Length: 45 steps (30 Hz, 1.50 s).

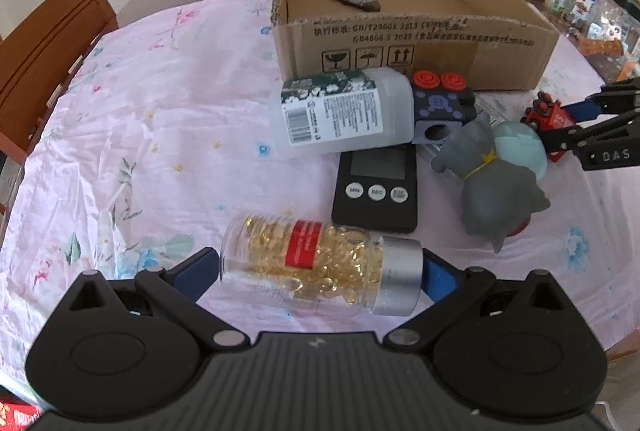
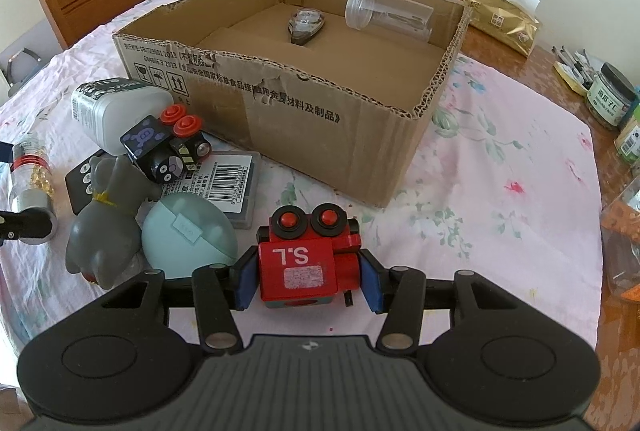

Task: Organize rigid objects
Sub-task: 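Grasp the gold capsule bottle with silver cap using the left tool, then release the capsule bottle into the box with the left tool while the right tool drops the train in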

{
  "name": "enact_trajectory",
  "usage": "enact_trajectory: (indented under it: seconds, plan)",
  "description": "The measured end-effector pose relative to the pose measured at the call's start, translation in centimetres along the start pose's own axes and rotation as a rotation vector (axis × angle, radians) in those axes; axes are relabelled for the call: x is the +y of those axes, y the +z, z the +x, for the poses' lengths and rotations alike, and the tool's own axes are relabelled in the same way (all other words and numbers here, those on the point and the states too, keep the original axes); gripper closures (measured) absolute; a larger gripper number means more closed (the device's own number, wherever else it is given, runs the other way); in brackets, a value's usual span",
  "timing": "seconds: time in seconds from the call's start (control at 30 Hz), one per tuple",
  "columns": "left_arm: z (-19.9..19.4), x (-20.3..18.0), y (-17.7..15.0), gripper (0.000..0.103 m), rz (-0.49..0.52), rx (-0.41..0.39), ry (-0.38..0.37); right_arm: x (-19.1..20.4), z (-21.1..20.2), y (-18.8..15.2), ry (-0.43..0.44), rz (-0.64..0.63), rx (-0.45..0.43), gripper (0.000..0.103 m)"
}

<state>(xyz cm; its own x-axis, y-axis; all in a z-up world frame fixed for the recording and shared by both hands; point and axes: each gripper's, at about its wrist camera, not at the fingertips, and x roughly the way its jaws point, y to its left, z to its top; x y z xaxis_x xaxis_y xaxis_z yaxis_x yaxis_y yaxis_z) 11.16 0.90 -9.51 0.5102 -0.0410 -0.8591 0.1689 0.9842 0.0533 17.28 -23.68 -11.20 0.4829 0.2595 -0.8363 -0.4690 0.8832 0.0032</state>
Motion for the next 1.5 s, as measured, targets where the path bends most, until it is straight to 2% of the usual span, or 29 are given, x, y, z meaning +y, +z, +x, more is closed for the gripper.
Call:
enact_trajectory:
  seconds: [0.1,0.33,0.53,0.7,0.87,1.03,1.23,1.37,1.43,1.5]
  plan:
    - [0.0,0.1,0.1,0.008,0.010,-0.007,-0.023,0.0,0.0,0.0,-0.002,0.002,0.002,0.047]
    - [-0.4,0.2,0.5,0.008,0.017,0.012,-0.016,-0.1,-0.7,0.2,0.006,0.008,0.014,0.047]
    - [-3.1,0.8,2.3,0.008,0.001,0.007,-0.031,-0.1,-2.7,1.1,0.001,-0.040,0.015,0.047]
    - [-5.6,0.8,5.0,0.008,0.040,-0.057,-0.041,-0.5,-5.8,2.8,0.029,-0.080,-0.029,0.047]
    - [-6.9,-0.1,9.2,0.008,0.104,-0.162,-0.048,-1.0,-8.0,5.4,0.045,-0.086,-0.109,0.047]
    - [-5.4,-1.4,12.9,0.008,0.146,-0.232,-0.063,-1.3,-8.1,7.6,0.043,-0.099,-0.166,0.047]
    - [-0.7,-2.1,16.4,0.008,0.137,-0.207,-0.082,-1.8,-6.5,9.6,0.031,-0.089,-0.170,0.047]
    - [1.3,-2.0,17.3,0.007,0.113,-0.211,-0.042,-2.3,-5.4,10.4,0.024,-0.072,-0.157,0.047]
    - [1.2,-1.7,17.8,0.007,0.082,-0.246,0.014,-2.6,-4.8,11.0,0.018,-0.068,-0.147,0.047]
    - [0.6,-1.2,18.0,0.006,0.054,-0.291,0.017,-2.8,-4.2,11.6,0.017,-0.060,-0.140,0.047]
